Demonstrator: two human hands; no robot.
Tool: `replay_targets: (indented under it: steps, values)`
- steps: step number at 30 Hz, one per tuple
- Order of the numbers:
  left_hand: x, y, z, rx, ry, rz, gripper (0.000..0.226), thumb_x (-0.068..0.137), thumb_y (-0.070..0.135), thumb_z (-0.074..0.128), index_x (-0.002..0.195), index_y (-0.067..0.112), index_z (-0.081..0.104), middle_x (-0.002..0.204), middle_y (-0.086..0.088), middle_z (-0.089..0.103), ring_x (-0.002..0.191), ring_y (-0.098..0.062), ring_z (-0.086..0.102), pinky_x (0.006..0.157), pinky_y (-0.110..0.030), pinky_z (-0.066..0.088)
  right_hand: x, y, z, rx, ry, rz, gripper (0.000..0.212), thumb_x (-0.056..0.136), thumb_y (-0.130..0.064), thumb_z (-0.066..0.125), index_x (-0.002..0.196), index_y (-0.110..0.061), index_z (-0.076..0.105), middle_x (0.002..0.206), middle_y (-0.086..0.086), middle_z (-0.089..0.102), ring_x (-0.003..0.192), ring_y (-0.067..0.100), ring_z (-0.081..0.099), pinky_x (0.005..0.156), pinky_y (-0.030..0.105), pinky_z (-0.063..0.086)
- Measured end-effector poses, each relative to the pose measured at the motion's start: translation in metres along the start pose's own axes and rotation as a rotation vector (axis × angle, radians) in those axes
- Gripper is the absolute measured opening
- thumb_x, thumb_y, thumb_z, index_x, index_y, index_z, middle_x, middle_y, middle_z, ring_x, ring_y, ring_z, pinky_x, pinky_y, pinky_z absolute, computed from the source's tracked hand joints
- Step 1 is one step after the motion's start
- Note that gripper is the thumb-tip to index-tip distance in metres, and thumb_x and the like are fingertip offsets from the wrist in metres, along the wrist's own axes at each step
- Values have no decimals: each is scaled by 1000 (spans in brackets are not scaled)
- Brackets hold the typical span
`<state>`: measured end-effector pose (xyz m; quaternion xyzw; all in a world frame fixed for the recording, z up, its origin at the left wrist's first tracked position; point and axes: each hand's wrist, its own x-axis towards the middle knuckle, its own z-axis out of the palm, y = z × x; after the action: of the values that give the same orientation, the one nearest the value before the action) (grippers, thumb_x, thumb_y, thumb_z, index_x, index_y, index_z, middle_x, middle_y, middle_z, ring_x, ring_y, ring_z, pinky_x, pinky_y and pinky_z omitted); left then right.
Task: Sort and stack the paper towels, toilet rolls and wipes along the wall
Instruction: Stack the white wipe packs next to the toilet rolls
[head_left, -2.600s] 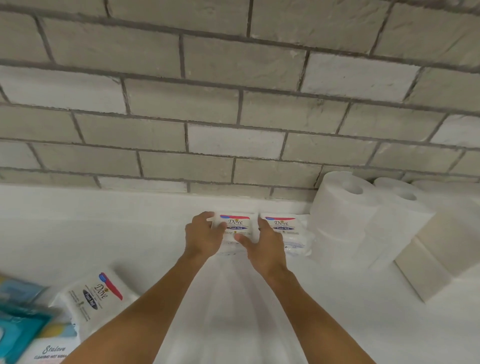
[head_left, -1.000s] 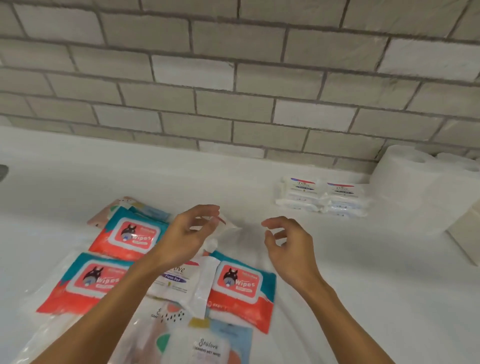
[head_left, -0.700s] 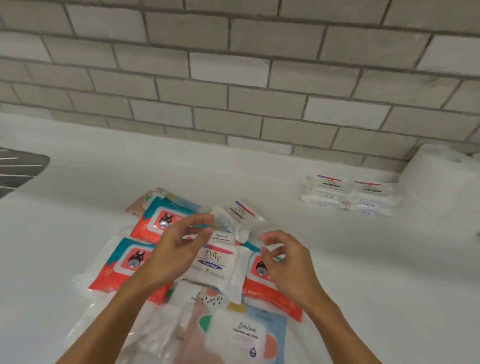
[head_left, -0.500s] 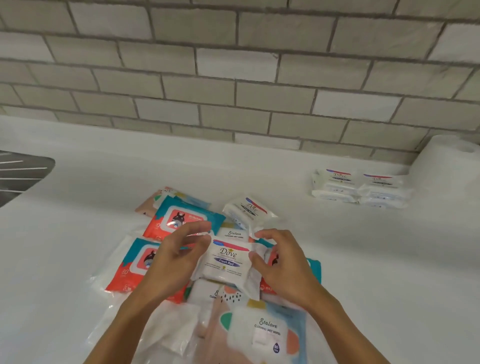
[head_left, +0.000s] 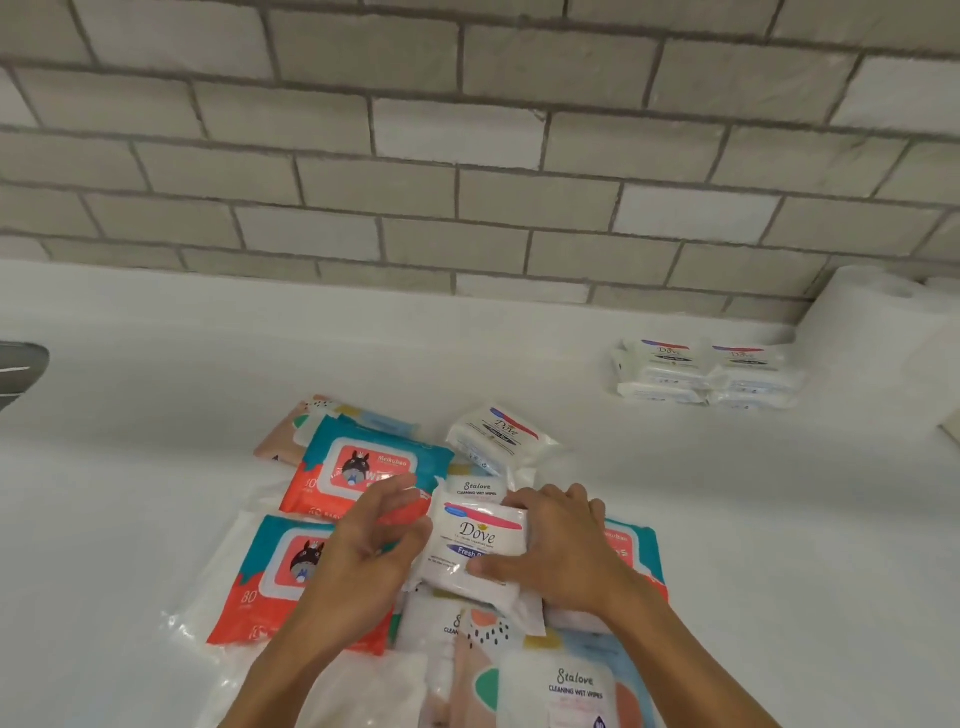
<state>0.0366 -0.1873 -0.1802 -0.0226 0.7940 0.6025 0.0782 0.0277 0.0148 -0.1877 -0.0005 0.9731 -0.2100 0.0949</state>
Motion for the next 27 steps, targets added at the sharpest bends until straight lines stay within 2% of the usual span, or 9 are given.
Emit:
replay_targets:
  steps: [3, 5, 9, 11, 14, 16, 19, 23, 27]
  values:
    - [1, -4, 2, -61, -17, 1, 42, 92, 16, 65, 125, 39, 53, 122, 22, 59, 107, 1, 57, 87, -28, 57, 1, -5, -7, 32, -40, 29, 55, 59, -80, 67, 98, -43, 59, 100, -16, 66, 92, 9, 52, 83, 33, 26]
    - [1, -5, 4, -89, -12, 3, 41, 92, 16, 65, 124, 39, 54, 124, 20, 60, 105, 6, 55, 93, -33, 54, -1, -7, -10, 68, -58, 55, 48, 60, -77, 70, 92, -43, 60, 96, -17, 67, 81, 3, 53, 83, 31, 28]
    - [1, -4, 6, -108, 4, 27, 37, 93, 17, 63, 123, 38, 55, 120, 24, 59, 101, 11, 53, 67, -7, 51, -3, -4, -15, 355, -46, 124, 56, 56, -57, 86, 103, -31, 69, 100, -15, 70, 81, -3, 64, 68, 14, 48]
    - [0, -3, 3, -139, 10, 23, 36, 92, 19, 63, 123, 37, 55, 115, 29, 55, 97, 13, 52, 58, -2, 47, -5, -2, -18, 514, -56, 148, 60, 54, -51, 90, 106, -27, 71, 100, -12, 73, 84, -1, 68, 68, 15, 54]
    - [2, -1, -2, -160, 19, 15, 38, 88, 26, 65, 123, 36, 57, 114, 32, 53, 101, 5, 55, 55, -5, 49, -7, -5, -24, 666, -94, 141, 50, 58, -47, 90, 100, -25, 74, 96, -11, 76, 84, 5, 72, 78, 30, 60]
    - [5, 1, -6, -198, 6, -14, 45, 79, 37, 66, 123, 37, 57, 115, 27, 56, 104, -2, 59, 57, -11, 52, -9, -12, -29, 712, -126, 108, 37, 66, -41, 87, 98, -26, 75, 92, -13, 76, 82, 3, 72, 73, 23, 59]
    - [5, 7, -8, -255, -62, -102, 39, 75, 46, 64, 111, 48, 52, 101, 25, 60, 89, -4, 66, 56, -18, 54, -13, -24, -35, 822, -164, 60, 21, 75, -29, 82, 94, -25, 75, 86, -12, 77, 79, 4, 73, 61, 14, 54]
    - [6, 8, -8, -321, -111, -159, 43, 70, 42, 71, 110, 27, 61, 88, 1, 78, 77, -23, 76, 53, -36, 60, -11, -37, -34, 894, -195, 9, 23, 83, -29, 75, 103, -17, 75, 95, -1, 77, 87, 12, 73, 71, 19, 56]
    - [7, 3, -12, -351, -28, -193, 60, 63, 38, 79, 117, 19, 61, 94, -7, 78, 75, -29, 76, 46, -35, 58, 1, -38, -37, 888, -301, 30, 41, 89, -53, 57, 106, -20, 73, 102, -1, 76, 98, 15, 71, 93, 35, 54]
